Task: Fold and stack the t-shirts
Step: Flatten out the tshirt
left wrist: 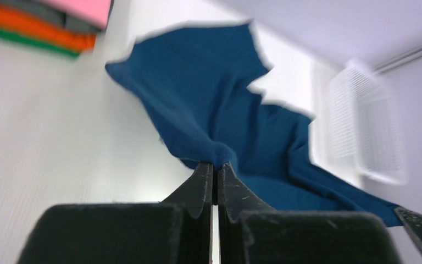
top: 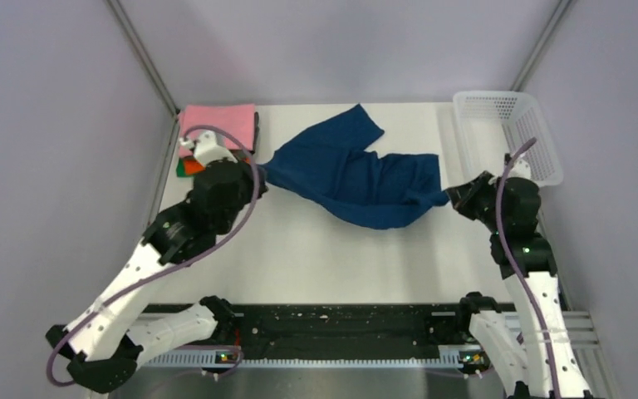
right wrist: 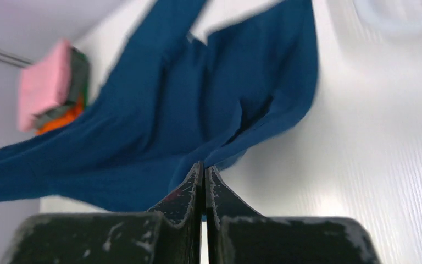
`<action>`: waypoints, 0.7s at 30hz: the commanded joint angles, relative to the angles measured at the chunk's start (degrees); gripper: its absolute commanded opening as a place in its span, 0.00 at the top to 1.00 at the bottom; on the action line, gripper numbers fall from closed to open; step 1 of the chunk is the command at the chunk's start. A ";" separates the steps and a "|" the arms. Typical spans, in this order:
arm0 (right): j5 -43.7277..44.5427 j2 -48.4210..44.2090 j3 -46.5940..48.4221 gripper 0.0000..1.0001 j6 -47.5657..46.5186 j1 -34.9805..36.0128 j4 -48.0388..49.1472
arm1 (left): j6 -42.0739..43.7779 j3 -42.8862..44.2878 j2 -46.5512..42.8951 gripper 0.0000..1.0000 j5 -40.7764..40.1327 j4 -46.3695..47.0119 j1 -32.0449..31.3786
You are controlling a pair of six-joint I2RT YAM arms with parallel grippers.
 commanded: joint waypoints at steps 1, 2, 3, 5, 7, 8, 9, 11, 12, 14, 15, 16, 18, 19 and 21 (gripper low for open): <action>-0.42 -2.98 13.10 1.00 1.78 -0.56 -0.48 | 12.50 8.60 -4.83 1.00 -2.86 7.62 0.10; 1.56 -2.97 15.72 1.00 1.74 -0.56 -0.90 | 14.87 10.54 -5.22 1.00 -4.04 8.88 0.10; 3.38 -2.79 18.47 1.00 1.78 -0.56 -1.68 | 16.96 12.64 -5.14 1.00 -4.89 9.25 0.07; 5.49 -2.25 23.62 1.00 1.55 -0.56 -2.69 | 20.27 19.20 -4.21 1.00 -5.27 8.56 0.07; 5.84 -1.70 28.52 1.00 0.80 -0.56 -2.81 | 23.57 26.75 -3.12 1.00 -2.60 8.35 0.07; 6.04 -1.29 31.17 1.00 0.36 -0.56 -3.01 | 25.28 29.88 -2.69 1.00 -0.77 8.69 0.09; 6.57 -0.91 33.88 1.00 -0.18 -0.56 -3.46 | 26.71 32.88 -2.17 1.00 1.10 8.73 0.10; 7.80 -0.23 39.47 1.00 -1.20 -0.56 -4.54 | 28.49 39.54 -0.94 1.00 4.95 7.59 0.04; 8.25 0.00 42.21 1.00 -1.65 -0.56 -4.83 | 29.39 42.84 -0.38 1.00 7.23 7.00 0.07; 8.34 0.35 46.95 1.00 -2.62 -0.60 -5.28 | 30.47 48.21 0.57 1.00 11.72 5.86 0.05; 9.33 0.50 49.41 1.00 -3.11 -0.56 -5.86 | 30.92 50.57 0.79 1.00 13.57 5.68 0.09; 9.74 0.64 51.62 1.00 -3.58 -0.56 -6.30 | 31.19 52.58 1.03 1.00 15.19 5.52 0.10; 9.77 0.78 56.24 1.00 -4.39 -0.56 -7.49 | 31.60 56.29 1.48 1.00 17.77 5.61 0.10; 9.87 0.61 57.99 1.00 -4.69 -0.56 -7.90 | 31.82 57.97 1.71 1.00 19.35 5.76 0.04; 10.64 0.10 60.83 1.00 -5.23 -0.56 -8.40 | 31.74 61.15 2.32 1.00 21.88 5.83 0.10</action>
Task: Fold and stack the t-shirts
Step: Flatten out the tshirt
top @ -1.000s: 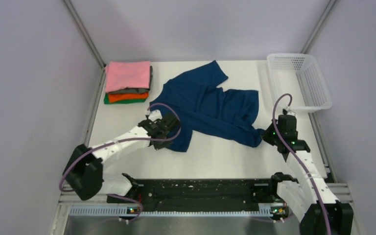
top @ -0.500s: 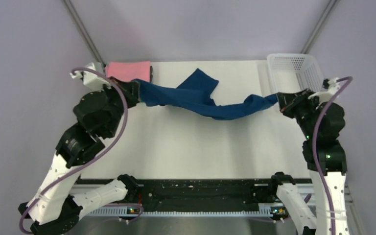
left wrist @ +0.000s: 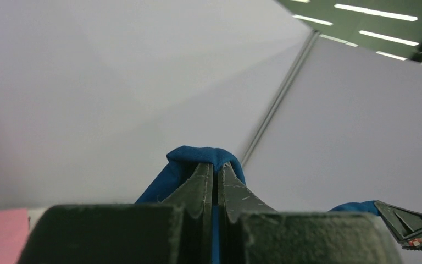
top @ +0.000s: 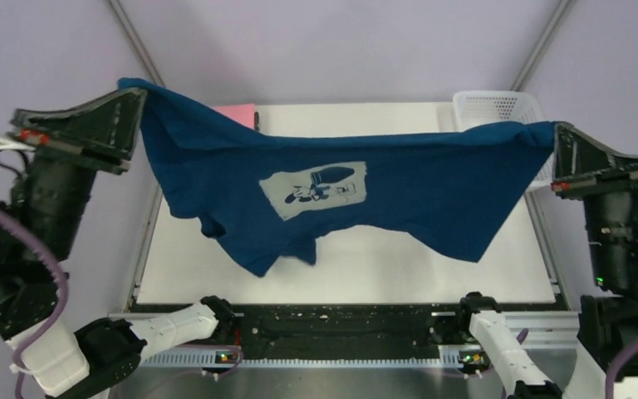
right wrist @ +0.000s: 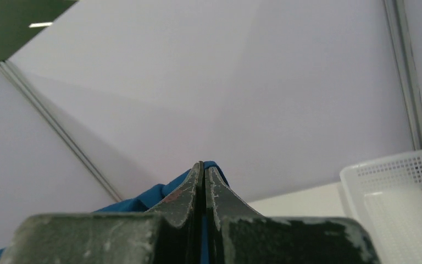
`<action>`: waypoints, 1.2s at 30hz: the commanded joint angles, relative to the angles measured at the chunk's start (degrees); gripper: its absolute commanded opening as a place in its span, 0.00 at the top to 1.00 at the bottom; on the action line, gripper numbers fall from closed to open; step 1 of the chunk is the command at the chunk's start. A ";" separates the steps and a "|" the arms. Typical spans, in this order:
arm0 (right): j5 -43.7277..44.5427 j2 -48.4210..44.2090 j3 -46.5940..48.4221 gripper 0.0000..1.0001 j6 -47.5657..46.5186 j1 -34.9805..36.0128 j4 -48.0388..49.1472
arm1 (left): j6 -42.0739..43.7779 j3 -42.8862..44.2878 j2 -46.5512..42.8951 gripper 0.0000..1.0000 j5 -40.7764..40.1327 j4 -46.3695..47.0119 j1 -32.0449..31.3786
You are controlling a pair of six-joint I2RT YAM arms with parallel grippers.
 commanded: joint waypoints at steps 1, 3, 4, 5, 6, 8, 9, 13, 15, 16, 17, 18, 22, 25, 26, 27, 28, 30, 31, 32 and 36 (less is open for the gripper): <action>3.28 -0.85 6.72 1.00 -2.71 -0.56 -1.44 | 2.52 7.08 1.20 1.00 9.13 1.86 0.09; 4.70 -1.62 8.08 1.00 -2.98 -0.56 -1.45 | 2.62 9.69 2.04 1.00 10.57 2.16 0.05; 5.34 -1.87 8.35 1.00 -3.33 -0.56 -1.45 | 2.69 10.75 2.27 1.00 10.60 2.31 0.13; 5.87 -2.08 8.50 1.00 -3.53 -0.56 -1.45 | 2.74 11.32 2.43 1.00 10.24 2.72 0.18; 6.42 -2.24 8.57 1.00 -3.68 -0.56 -1.43 | 3.03 11.24 2.38 1.00 9.46 3.38 0.18; 7.39 -2.31 8.19 1.00 -4.03 -0.56 -1.55 | 3.79 10.12 2.33 1.00 6.79 4.73 0.18; 7.83 -2.33 7.84 1.00 -4.14 -0.56 -1.68 | 4.14 8.82 2.47 1.00 5.12 5.63 0.16; 11.69 -2.43 3.93 1.00 -3.29 -0.56 -2.05 | 5.85 3.00 4.27 1.00 -3.09 8.15 0.05; 14.50 -2.82 -0.18 1.00 -1.71 -0.56 -1.51 | 6.95 0.12 6.80 1.00 -9.60 9.63 0.06; 14.97 -2.85 -2.53 1.00 -0.94 -0.56 -0.96 | 7.76 -1.00 8.29 1.00 -14.11 10.20 0.09; 14.96 -2.67 -5.26 1.00 -0.86 -0.56 -0.44 | 9.00 -2.01 10.10 1.00 -17.36 10.55 0.14; 14.87 -2.30 -7.63 1.00 -0.81 -0.56 -0.25 | 10.10 -3.12 11.66 1.00 -20.40 11.21 0.08; 16.22 0.05 -20.97 1.00 0.52 -0.55 1.58 | 7.55 -13.01 17.32 1.00 -22.53 12.79 4.85; 15.97 1.19 -36.40 1.00 4.17 -0.56 10.18 | -3.78 -23.61 22.01 1.00 -10.82 13.70 16.32; 15.85 2.29 -41.13 1.00 5.40 -0.54 13.84 | -5.21 -28.94 24.01 1.00 -7.73 15.96 18.69; 15.34 4.75 -45.66 1.00 5.96 -0.55 18.22 | -6.05 -32.52 26.38 1.00 -4.49 19.07 21.19; 14.59 7.24 -49.15 1.00 6.14 -0.51 22.45 | -6.58 -35.52 28.82 1.00 -0.84 22.24 22.64; 13.26 13.65 -53.14 1.00 5.99 -0.56 29.94 | -8.68 -37.35 35.26 1.00 6.93 25.97 25.32; 12.78 17.28 -54.02 1.00 5.48 -0.57 32.62 | -9.90 -36.59 39.22 1.00 9.84 25.99 26.50; 12.58 20.60 -54.61 1.00 5.24 -0.56 35.11 | -11.16 -35.39 44.05 1.00 11.82 25.25 27.53; 10.66 30.17 -56.67 1.00 4.22 -0.56 45.61 | -13.27 -29.58 54.88 1.00 20.65 21.97 30.44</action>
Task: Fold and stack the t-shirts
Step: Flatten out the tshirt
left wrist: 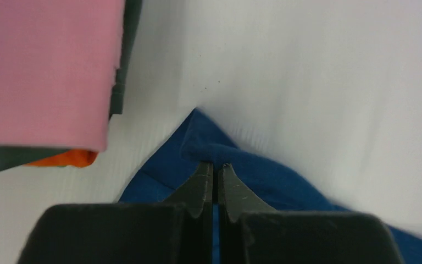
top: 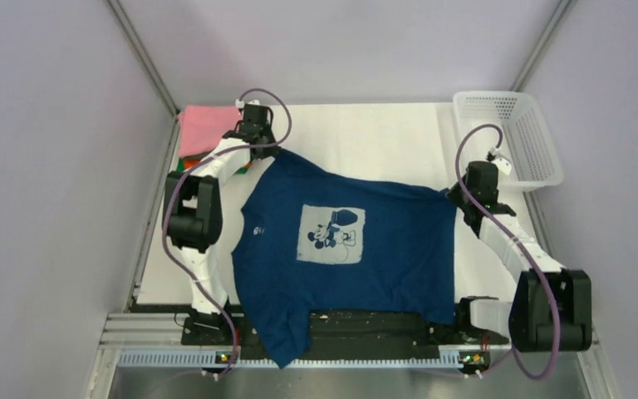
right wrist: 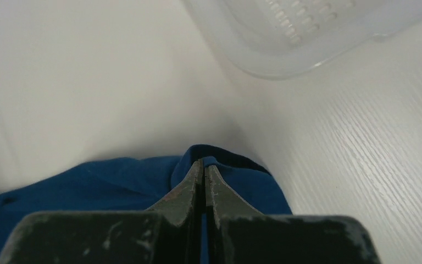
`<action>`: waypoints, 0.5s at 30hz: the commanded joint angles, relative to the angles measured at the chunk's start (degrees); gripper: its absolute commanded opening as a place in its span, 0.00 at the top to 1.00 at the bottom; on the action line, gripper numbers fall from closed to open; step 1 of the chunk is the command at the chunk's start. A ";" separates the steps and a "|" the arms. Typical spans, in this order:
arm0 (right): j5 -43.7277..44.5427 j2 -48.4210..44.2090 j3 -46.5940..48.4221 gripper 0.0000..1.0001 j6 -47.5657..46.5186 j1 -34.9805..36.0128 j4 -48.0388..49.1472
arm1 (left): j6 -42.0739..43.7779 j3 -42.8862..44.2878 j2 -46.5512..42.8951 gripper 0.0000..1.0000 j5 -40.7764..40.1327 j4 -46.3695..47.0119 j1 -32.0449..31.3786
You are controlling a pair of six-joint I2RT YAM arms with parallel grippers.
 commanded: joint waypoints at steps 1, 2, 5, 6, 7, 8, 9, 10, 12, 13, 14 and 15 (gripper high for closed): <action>-1.60 5.85 0.43 1.00 -0.32 -0.58 20.27 | -4.56 7.61 5.57 1.00 13.13 3.13 2.23; -1.45 7.31 0.78 1.00 -0.27 -0.56 21.12 | -4.64 8.22 6.72 1.00 13.13 3.48 2.34; -0.29 10.69 1.59 1.00 -0.21 -0.56 23.47 | -4.94 8.83 8.86 1.00 12.48 5.47 2.53; 0.00 11.58 2.08 1.00 -0.22 -0.56 23.91 | -4.87 9.01 9.35 1.00 12.42 6.06 2.53; 0.49 12.48 2.65 1.00 -0.16 -0.56 23.83 | -4.86 9.37 9.79 1.00 12.26 6.26 2.54; 0.95 13.63 3.08 1.00 -0.20 -0.56 23.80 | -4.74 9.95 10.21 1.00 11.85 6.22 2.53; 1.28 14.40 3.49 1.00 -0.02 -0.56 23.96 | -4.79 10.56 10.60 1.00 11.07 5.85 2.53; 1.45 15.09 3.85 1.00 0.18 -0.56 24.17 | -4.80 11.04 10.89 1.00 10.38 5.60 2.53; 2.56 16.05 4.59 1.00 0.74 -0.55 24.19 | -4.76 11.79 11.60 1.00 10.01 6.04 2.58; 3.48 16.49 4.91 1.00 0.96 -0.56 24.14 | -4.75 12.52 12.13 1.00 9.97 5.95 2.58; 4.85 16.90 5.40 1.00 1.36 -0.56 23.74 | -4.77 13.66 12.80 1.00 9.06 5.59 2.62; 6.10 17.37 6.11 1.00 1.74 -0.56 23.06 | -4.73 15.29 13.99 1.00 7.81 4.64 2.62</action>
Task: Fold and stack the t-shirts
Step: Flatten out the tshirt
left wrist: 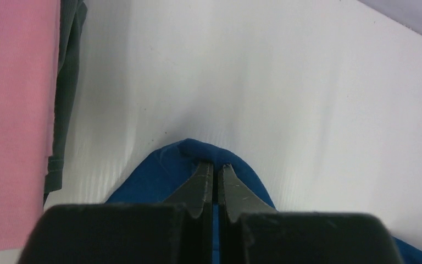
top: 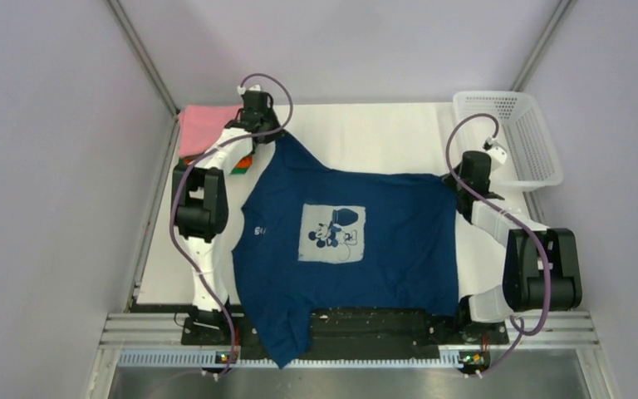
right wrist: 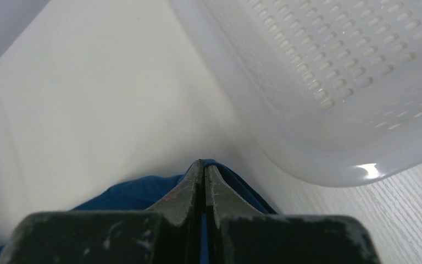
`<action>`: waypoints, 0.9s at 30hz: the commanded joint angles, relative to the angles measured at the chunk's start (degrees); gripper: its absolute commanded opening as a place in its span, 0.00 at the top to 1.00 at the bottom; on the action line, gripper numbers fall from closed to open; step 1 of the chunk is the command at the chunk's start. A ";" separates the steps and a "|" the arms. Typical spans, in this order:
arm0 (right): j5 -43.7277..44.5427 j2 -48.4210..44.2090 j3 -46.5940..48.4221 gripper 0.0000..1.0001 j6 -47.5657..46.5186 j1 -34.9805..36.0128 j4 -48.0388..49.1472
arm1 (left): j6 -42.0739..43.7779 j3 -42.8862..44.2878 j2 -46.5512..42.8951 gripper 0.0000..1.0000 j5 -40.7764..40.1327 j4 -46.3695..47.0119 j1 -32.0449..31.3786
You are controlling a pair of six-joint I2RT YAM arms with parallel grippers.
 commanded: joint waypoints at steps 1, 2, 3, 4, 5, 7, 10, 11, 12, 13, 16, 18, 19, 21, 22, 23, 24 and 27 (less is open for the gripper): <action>6.31 1.77 4.72 1.00 1.88 -0.56 2.44 | -0.55 6.80 3.88 1.00 -2.64 0.56 0.22; 7.85 2.30 5.66 1.00 2.30 -0.56 1.84 | -0.60 8.92 5.18 1.00 -2.83 -0.50 0.20; 8.61 2.98 6.24 1.00 2.36 -0.56 1.41 | -0.68 10.74 6.28 1.00 -2.86 -1.36 0.20; 9.28 3.88 6.77 0.97 2.40 -0.56 1.20 | -0.60 12.50 7.57 1.00 -2.82 -1.89 0.20; 9.63 4.52 7.22 0.93 2.33 -0.56 1.14 | -0.44 13.90 8.67 1.00 -2.85 -1.97 0.21; 9.86 5.58 8.25 0.81 1.68 -0.56 0.96 | -0.09 16.96 10.87 0.79 -2.98 -2.85 0.20; 7.78 6.28 9.95 0.68 0.66 -0.56 0.28 | 0.55 22.59 13.38 0.34 -2.44 -5.79 0.20; 6.68 5.81 10.09 0.63 0.61 -0.56 0.33 | 0.70 23.37 13.53 0.28 -2.12 -6.48 0.20; 5.05 5.17 9.93 0.58 0.55 -0.56 0.82 | 0.76 23.56 13.13 0.16 -1.80 -6.70 0.20; 3.35 4.56 9.76 0.53 0.34 -0.56 1.67 | 0.72 23.18 12.59 0.08 -1.43 -6.80 0.20; -3.29 2.21 8.93 0.42 0.22 -0.56 3.52 | 0.68 19.19 9.23 0.01 -1.10 -5.91 0.06; -7.16 0.66 8.67 0.37 -0.08 -0.44 3.06 | 0.67 15.14 6.12 0.01 1.28 -5.37 0.02; -8.53 -0.20 8.58 0.33 -0.73 -0.12 2.53 | 0.63 13.12 4.61 0.01 1.45 -5.39 -0.06; -10.17 -1.88 8.04 0.25 -1.76 1.24 0.98 | 0.27 8.27 1.52 0.01 1.91 -5.51 -0.40; -10.81 -2.92 7.44 0.15 -2.50 2.22 0.66 | -0.05 5.67 -0.13 0.01 2.21 -5.26 -0.68; -11.14 -3.73 6.67 0.09 -3.13 3.27 0.38 | -0.74 2.89 -1.56 0.01 2.71 -4.75 -0.99; -11.63 -4.52 5.96 0.07 -3.58 4.14 -0.01 | -0.98 0.22 -2.98 0.01 3.55 -3.73 -1.34; -14.79 -5.74 3.45 0.07 -3.89 6.38 -1.06 | -2.48 -5.77 -5.05 0.01 4.79 -0.51 -2.27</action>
